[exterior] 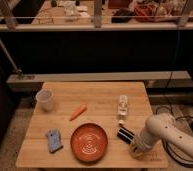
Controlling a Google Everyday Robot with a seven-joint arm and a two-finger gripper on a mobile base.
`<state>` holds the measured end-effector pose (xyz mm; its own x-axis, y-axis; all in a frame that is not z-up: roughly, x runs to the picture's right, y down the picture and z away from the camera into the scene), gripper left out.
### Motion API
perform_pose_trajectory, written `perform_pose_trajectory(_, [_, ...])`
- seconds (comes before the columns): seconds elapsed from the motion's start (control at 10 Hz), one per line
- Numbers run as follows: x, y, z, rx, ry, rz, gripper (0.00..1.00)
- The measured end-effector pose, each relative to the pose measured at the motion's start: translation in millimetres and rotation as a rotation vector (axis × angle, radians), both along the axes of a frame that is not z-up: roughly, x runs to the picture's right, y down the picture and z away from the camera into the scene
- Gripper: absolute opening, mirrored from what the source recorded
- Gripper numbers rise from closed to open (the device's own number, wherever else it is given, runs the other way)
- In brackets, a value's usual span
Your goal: Push the eraser across the table
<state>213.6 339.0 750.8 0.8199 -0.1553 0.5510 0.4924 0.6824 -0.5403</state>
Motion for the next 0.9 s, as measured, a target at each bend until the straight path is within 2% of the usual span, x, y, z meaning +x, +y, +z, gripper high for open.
perform_pose_trajectory(0.4, [8.0, -9.1, 8.6, 0.016, 0.003, -0.008, 0.02])
perform_pose_trajectory(0.9, [8.3, -9.3, 8.4, 0.016, 0.003, -0.008, 0.02])
